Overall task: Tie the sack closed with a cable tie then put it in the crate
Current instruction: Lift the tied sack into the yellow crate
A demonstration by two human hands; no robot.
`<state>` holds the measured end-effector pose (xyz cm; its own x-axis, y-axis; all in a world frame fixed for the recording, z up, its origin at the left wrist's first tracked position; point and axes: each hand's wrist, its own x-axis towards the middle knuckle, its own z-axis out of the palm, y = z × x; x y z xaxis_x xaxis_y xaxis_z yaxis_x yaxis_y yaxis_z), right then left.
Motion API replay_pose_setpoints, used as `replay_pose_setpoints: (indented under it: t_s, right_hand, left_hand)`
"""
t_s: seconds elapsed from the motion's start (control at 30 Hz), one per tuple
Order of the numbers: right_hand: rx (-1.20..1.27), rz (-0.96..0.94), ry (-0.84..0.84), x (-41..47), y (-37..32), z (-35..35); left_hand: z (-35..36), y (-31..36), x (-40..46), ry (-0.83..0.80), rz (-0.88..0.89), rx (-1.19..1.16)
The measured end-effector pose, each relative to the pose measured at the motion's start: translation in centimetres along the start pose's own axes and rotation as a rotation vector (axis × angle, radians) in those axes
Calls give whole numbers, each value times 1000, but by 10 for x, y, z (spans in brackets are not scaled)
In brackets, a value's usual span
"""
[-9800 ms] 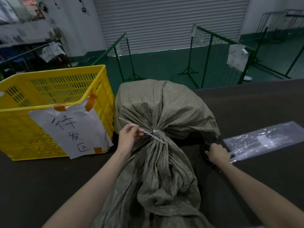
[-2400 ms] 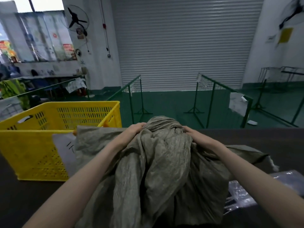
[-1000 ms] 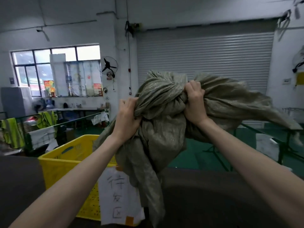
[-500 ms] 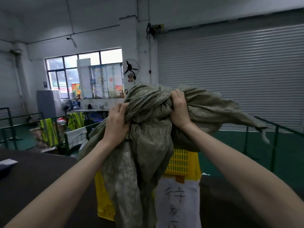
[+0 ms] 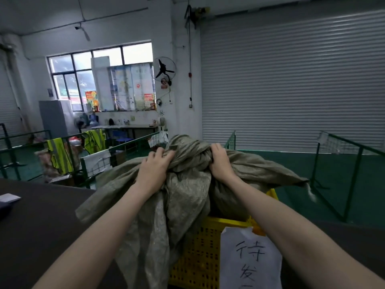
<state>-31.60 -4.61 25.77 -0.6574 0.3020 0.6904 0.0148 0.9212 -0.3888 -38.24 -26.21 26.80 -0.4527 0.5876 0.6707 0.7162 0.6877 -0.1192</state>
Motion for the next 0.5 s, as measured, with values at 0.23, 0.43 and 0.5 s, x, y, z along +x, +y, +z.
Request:
replay_pose_setpoints:
  t_s: [0.23, 0.43, 0.5]
  right_hand:
    - [-381, 164, -428, -41, 59, 18]
    - [-221, 215, -536, -45, 60, 15]
    - [-116, 80, -545, -47, 49, 7]
  left_hand:
    - [73, 28, -12, -365, 161, 145]
    - [81, 29, -14, -394, 269, 60]
    - [76, 27, -15, -323, 357, -21]
